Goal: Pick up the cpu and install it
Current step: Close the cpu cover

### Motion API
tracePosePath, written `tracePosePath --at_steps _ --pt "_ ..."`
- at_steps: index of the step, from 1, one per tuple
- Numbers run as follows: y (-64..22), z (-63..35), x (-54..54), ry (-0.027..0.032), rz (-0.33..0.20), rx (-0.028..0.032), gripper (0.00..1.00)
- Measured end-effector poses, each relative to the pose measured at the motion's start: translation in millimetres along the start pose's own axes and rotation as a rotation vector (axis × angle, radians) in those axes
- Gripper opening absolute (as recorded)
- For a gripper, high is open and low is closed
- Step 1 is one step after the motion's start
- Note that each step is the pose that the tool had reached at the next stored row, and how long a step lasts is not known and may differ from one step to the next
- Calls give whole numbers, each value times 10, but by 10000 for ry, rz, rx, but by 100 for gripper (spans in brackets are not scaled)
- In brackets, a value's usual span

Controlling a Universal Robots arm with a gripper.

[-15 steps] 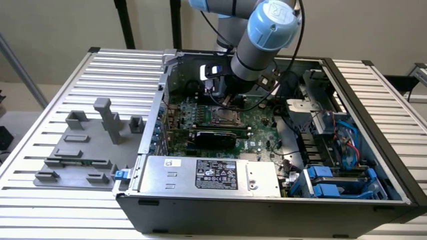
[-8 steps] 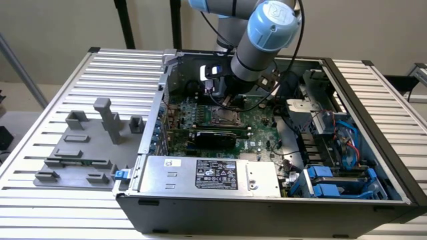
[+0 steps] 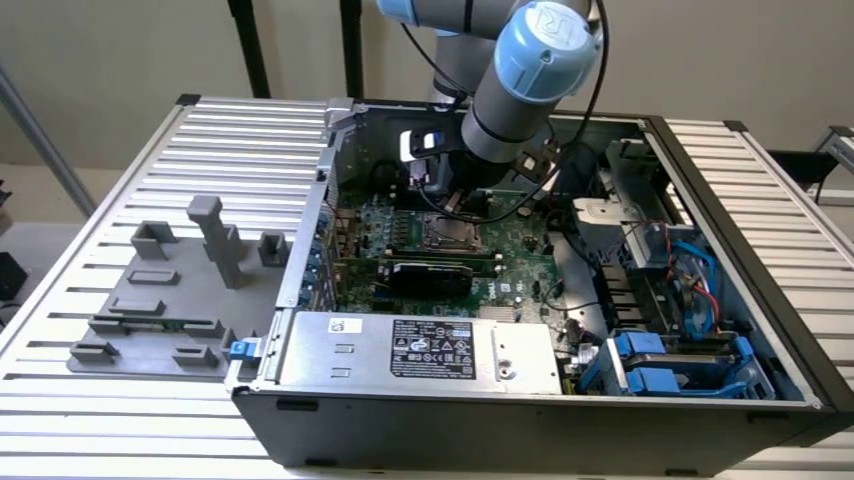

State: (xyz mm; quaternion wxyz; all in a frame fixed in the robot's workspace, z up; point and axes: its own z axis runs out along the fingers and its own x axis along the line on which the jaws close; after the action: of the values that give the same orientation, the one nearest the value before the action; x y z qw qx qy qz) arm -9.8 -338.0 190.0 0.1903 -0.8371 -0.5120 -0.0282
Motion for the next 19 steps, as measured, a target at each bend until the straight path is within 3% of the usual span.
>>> tracePosePath --at_steps 19 --pt "-7 -53 1 -6 -2 -16 11"
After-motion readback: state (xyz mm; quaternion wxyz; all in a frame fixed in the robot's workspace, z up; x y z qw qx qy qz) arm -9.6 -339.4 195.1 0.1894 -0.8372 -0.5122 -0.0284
